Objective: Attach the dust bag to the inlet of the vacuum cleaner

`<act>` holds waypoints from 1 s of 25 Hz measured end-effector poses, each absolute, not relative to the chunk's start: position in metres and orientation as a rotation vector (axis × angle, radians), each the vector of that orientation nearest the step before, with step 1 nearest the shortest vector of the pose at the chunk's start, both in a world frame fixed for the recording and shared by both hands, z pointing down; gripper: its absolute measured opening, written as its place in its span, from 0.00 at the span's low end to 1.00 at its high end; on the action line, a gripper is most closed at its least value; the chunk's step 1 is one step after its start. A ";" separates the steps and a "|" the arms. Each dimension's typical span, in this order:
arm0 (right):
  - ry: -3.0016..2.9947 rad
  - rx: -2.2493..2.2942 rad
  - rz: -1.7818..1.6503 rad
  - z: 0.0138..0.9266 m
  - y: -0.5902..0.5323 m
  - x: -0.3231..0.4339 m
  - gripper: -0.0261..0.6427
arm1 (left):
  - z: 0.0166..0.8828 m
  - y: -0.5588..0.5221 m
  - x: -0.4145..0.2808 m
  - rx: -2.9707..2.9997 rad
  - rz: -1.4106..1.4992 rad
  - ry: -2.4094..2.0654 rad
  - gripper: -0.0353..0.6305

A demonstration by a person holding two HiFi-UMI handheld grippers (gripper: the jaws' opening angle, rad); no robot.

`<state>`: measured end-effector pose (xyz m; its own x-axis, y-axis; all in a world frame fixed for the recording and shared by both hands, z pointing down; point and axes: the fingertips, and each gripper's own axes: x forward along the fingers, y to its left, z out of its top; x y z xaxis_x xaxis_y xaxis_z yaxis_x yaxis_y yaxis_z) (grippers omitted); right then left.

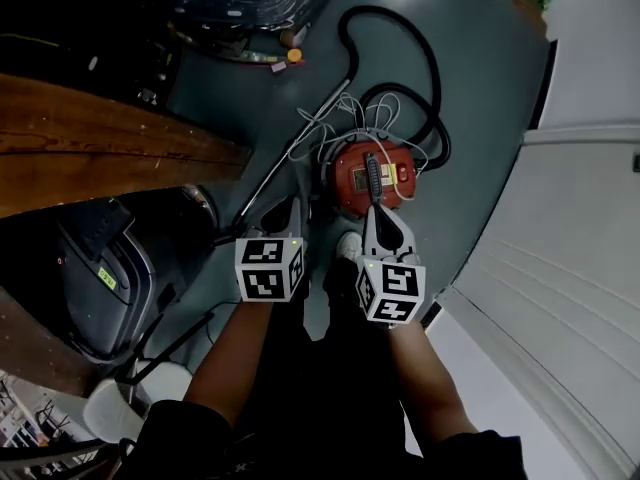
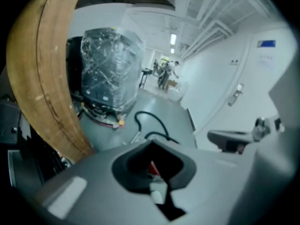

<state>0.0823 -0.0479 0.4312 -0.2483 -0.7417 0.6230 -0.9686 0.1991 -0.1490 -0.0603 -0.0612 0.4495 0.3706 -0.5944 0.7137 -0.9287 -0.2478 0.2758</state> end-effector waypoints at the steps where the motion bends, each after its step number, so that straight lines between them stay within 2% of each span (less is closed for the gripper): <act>1: -2.076 1.594 0.730 0.415 -0.043 0.081 0.04 | 0.429 -0.061 -0.059 1.963 0.609 -1.317 0.05; 7: -2.151 1.653 0.642 0.328 -0.058 0.081 0.04 | 0.309 -0.084 -0.039 2.063 0.513 -1.383 0.05; 16: -2.421 1.768 0.411 0.151 -0.104 0.098 0.03 | 0.135 -0.115 -0.004 2.263 0.350 -1.553 0.05; 20: -2.501 1.781 0.269 0.090 -0.100 0.113 0.03 | 0.085 -0.115 0.011 2.322 0.267 -1.589 0.05; 25: -2.552 1.785 0.194 0.058 -0.093 0.124 0.03 | 0.052 -0.109 0.028 2.366 0.207 -1.571 0.05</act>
